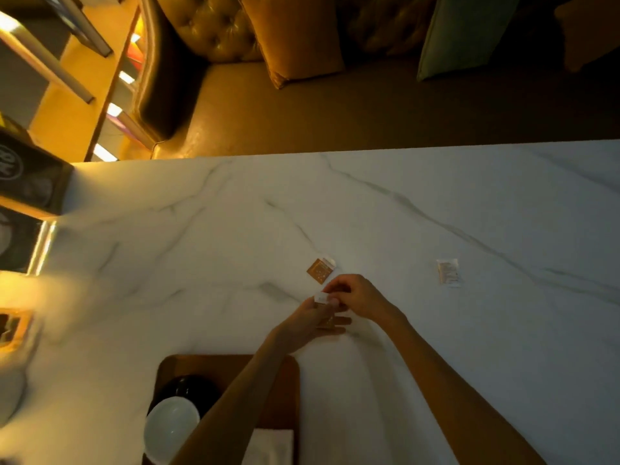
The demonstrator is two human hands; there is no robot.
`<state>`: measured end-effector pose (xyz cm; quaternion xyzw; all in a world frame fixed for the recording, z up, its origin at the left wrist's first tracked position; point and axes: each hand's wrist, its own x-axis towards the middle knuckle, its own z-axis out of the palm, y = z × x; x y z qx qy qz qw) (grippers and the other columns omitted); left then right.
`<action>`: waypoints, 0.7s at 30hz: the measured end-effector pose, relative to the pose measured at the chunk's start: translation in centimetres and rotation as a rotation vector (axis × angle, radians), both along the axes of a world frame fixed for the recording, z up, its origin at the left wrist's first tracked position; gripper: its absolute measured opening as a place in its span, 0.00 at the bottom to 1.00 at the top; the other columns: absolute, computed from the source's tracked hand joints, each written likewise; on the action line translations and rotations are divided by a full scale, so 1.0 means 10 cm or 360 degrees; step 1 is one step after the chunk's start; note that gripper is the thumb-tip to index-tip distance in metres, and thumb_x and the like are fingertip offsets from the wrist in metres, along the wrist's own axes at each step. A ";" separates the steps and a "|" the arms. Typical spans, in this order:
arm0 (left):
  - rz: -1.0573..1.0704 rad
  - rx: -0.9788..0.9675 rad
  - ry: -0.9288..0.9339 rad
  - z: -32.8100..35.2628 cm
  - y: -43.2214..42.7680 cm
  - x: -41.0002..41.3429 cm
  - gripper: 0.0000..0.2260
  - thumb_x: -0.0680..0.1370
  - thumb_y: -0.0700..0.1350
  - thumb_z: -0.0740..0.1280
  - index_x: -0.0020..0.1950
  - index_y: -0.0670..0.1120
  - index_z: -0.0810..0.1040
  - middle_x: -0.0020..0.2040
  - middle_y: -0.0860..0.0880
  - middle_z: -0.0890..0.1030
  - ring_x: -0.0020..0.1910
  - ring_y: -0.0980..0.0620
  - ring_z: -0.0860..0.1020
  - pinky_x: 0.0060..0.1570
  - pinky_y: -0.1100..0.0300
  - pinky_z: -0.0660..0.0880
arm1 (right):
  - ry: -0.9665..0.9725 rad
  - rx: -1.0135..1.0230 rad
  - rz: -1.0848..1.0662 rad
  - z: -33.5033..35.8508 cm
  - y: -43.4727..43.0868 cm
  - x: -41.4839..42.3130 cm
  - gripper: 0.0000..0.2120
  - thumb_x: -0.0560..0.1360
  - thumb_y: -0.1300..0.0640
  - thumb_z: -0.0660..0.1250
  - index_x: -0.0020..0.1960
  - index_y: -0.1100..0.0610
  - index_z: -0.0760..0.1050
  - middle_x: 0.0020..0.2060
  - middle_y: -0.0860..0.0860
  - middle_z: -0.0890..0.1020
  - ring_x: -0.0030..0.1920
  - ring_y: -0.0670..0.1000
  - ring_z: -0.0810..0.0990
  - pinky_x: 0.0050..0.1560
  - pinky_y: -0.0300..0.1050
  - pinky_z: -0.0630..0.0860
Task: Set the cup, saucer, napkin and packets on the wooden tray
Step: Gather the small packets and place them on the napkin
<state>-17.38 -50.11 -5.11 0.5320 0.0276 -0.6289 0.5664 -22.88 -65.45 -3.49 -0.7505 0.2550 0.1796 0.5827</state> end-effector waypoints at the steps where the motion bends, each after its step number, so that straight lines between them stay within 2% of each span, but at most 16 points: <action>1: 0.0082 0.0009 0.0015 0.00 0.09 0.06 0.16 0.81 0.47 0.63 0.66 0.41 0.73 0.58 0.44 0.82 0.56 0.41 0.82 0.56 0.47 0.80 | -0.0007 0.0000 0.0021 0.01 0.10 0.11 0.09 0.75 0.63 0.66 0.51 0.56 0.82 0.42 0.51 0.84 0.41 0.45 0.84 0.38 0.34 0.80; 3: 0.0268 0.0086 0.0001 0.01 0.28 0.19 0.14 0.82 0.44 0.60 0.65 0.39 0.74 0.57 0.43 0.83 0.52 0.43 0.83 0.51 0.50 0.82 | -0.0043 -0.0165 -0.0030 -0.01 0.23 0.30 0.08 0.76 0.60 0.65 0.51 0.55 0.83 0.43 0.51 0.85 0.42 0.47 0.84 0.45 0.42 0.82; 5: 0.0459 0.0140 0.0037 0.03 0.47 0.34 0.12 0.83 0.42 0.58 0.63 0.40 0.74 0.55 0.43 0.84 0.46 0.46 0.84 0.48 0.53 0.81 | -0.0091 -0.0555 -0.0151 -0.06 0.27 0.48 0.09 0.76 0.57 0.65 0.52 0.55 0.82 0.48 0.51 0.85 0.47 0.51 0.83 0.52 0.49 0.80; 7: 0.0641 0.0133 0.0167 0.08 0.64 0.48 0.11 0.83 0.42 0.56 0.60 0.40 0.74 0.52 0.44 0.83 0.41 0.48 0.82 0.44 0.55 0.79 | -0.0040 -0.0838 -0.0287 -0.12 0.26 0.62 0.11 0.76 0.57 0.64 0.57 0.56 0.79 0.53 0.55 0.82 0.51 0.55 0.81 0.53 0.52 0.79; 9: 0.0800 0.0138 0.0318 0.13 0.78 0.60 0.12 0.83 0.43 0.55 0.58 0.40 0.75 0.47 0.44 0.83 0.36 0.50 0.81 0.39 0.57 0.79 | 0.0107 -0.0965 -0.0303 -0.20 0.26 0.69 0.14 0.76 0.55 0.65 0.59 0.59 0.75 0.55 0.59 0.78 0.54 0.59 0.79 0.53 0.54 0.79; 12: 0.0885 0.0073 0.0448 0.15 0.96 0.68 0.15 0.82 0.49 0.56 0.56 0.39 0.76 0.44 0.43 0.83 0.36 0.48 0.81 0.37 0.57 0.80 | 0.0276 -0.1077 -0.0196 -0.34 0.33 0.70 0.17 0.73 0.54 0.70 0.57 0.61 0.71 0.55 0.61 0.74 0.55 0.60 0.75 0.51 0.54 0.79; 16: 0.0921 0.0076 0.0529 0.15 1.05 0.68 0.18 0.82 0.53 0.57 0.57 0.39 0.73 0.47 0.41 0.80 0.40 0.45 0.80 0.41 0.53 0.80 | 0.0295 -0.1107 -0.0151 -0.43 0.38 0.71 0.20 0.72 0.55 0.72 0.57 0.62 0.69 0.58 0.61 0.72 0.58 0.61 0.73 0.53 0.53 0.76; 19: 0.0891 0.0133 0.0501 0.11 1.00 0.65 0.19 0.81 0.54 0.57 0.58 0.38 0.73 0.49 0.40 0.80 0.44 0.42 0.80 0.47 0.50 0.79 | 0.0236 -0.0932 -0.0025 -0.42 0.34 0.64 0.12 0.73 0.56 0.70 0.54 0.58 0.72 0.52 0.59 0.78 0.53 0.59 0.77 0.52 0.54 0.78; 21: 0.0831 0.0171 0.0473 0.10 0.90 0.61 0.18 0.81 0.53 0.57 0.58 0.38 0.73 0.48 0.40 0.79 0.46 0.42 0.79 0.52 0.48 0.77 | 0.0201 -0.0861 0.0019 -0.43 0.30 0.50 0.06 0.75 0.56 0.68 0.50 0.56 0.76 0.47 0.57 0.81 0.48 0.56 0.80 0.49 0.51 0.79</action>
